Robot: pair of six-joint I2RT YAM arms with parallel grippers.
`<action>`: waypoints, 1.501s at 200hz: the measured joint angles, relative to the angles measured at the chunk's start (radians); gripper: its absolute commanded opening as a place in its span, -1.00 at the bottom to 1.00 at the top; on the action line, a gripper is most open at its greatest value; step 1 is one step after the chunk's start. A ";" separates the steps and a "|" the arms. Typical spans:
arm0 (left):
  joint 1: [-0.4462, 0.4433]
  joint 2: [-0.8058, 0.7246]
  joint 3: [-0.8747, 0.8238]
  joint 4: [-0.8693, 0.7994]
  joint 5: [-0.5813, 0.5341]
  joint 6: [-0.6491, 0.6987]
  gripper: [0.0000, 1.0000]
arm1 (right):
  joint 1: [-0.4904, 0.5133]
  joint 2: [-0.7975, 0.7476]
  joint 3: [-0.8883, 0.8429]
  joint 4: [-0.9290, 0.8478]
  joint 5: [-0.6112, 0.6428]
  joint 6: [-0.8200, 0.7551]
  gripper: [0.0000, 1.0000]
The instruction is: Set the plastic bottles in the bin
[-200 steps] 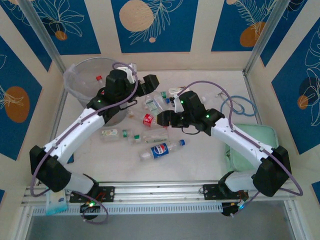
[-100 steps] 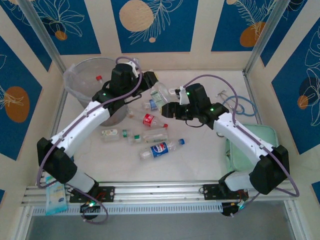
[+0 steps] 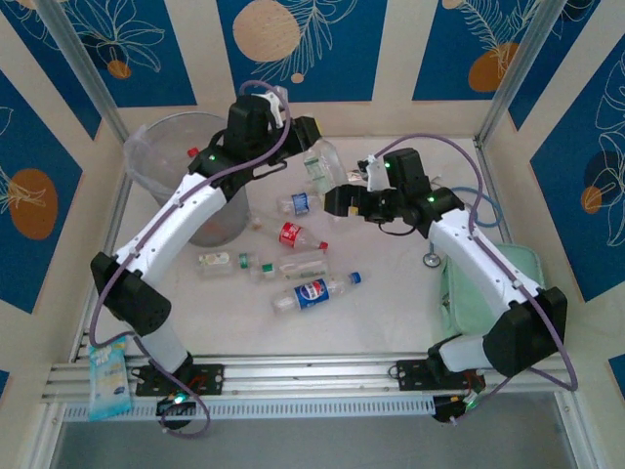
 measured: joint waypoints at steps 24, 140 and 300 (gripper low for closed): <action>0.013 0.022 0.099 -0.037 0.015 0.040 -0.79 | -0.042 -0.035 0.023 -0.042 0.002 -0.022 0.98; 0.583 0.046 0.492 -0.353 0.179 0.255 -1.00 | -0.276 -0.118 0.005 -0.113 0.079 0.048 0.98; 0.546 0.054 -0.040 -0.298 -0.005 0.496 -1.00 | -0.268 -0.047 0.027 -0.127 0.109 0.139 0.93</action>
